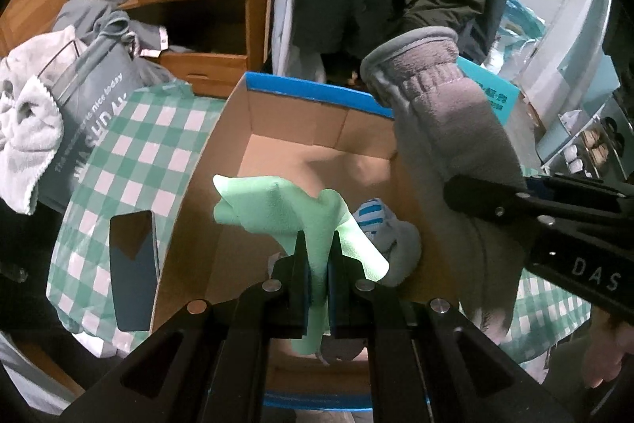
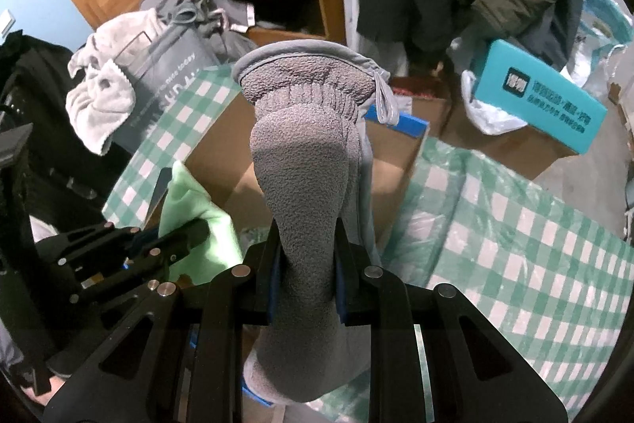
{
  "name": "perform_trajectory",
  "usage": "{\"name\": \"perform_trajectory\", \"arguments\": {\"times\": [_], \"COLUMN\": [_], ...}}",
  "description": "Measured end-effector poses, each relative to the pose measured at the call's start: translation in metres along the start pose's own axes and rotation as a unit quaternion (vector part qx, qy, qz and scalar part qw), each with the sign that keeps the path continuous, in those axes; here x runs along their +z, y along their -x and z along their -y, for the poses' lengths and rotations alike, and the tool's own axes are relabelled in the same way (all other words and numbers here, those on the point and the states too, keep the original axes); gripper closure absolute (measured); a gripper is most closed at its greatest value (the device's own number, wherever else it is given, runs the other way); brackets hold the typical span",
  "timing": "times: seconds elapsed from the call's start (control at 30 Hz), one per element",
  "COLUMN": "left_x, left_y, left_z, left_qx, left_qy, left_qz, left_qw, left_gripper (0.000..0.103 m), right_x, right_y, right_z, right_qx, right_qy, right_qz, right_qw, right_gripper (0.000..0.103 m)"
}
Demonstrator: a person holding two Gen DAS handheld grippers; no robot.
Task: Organize soft objects
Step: 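Carry the green cloth and grey sock over the box with both grippers, then lower the cloth and sock into the box and open both grippers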
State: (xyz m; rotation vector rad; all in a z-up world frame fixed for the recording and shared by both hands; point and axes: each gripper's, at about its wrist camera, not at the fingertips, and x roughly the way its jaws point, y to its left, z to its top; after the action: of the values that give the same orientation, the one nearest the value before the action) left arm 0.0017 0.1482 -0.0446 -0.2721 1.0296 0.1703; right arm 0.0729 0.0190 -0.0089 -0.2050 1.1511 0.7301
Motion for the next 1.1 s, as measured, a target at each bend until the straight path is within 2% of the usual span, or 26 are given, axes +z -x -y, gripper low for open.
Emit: {"name": "perform_trajectory", "arguments": {"times": [0.27,0.33,0.4,0.47,0.53,0.77,1.1], "left_x": [-0.003,-0.003,-0.002,-0.001,0.000,0.001,0.000], "left_y": [-0.010,-0.009,-0.007,-0.003,0.000,0.013,0.042], "left_z": [-0.008,-0.008,-0.008,-0.009,-0.008,-0.002,0.014], "left_qx": [0.000,0.005,0.009,0.013,0.016,0.017,0.009], "left_qy": [0.015,0.014,0.017,0.020,0.019,0.009,-0.008], "left_qz": [-0.016,-0.015,-0.013,-0.005,-0.001,0.009,0.046], "left_qw": [0.9998,0.9998,0.9997,0.9997,0.9997,0.9998,0.9989], "left_gripper": [0.095,0.089,0.073,0.066,0.065,0.055,0.028], "right_x": [0.009,0.011,0.012,0.014,0.015,0.018,0.007], "right_y": [-0.020,-0.021,-0.020,-0.018,-0.015,0.004,0.037], "right_z": [-0.005,-0.007,-0.008,-0.009,-0.011,-0.008,-0.002], "right_qx": [0.013,0.020,0.026,0.030,0.028,0.010,-0.008], "right_qy": [0.005,0.008,0.011,0.014,0.015,0.013,0.015], "right_qz": [-0.022,-0.022,-0.020,-0.016,-0.011,0.012,0.038], "right_qw": [1.000,1.000,0.999,0.999,0.999,1.000,0.999], "right_gripper": [0.082,0.076,0.073,0.065,0.057,0.046,0.035]}}
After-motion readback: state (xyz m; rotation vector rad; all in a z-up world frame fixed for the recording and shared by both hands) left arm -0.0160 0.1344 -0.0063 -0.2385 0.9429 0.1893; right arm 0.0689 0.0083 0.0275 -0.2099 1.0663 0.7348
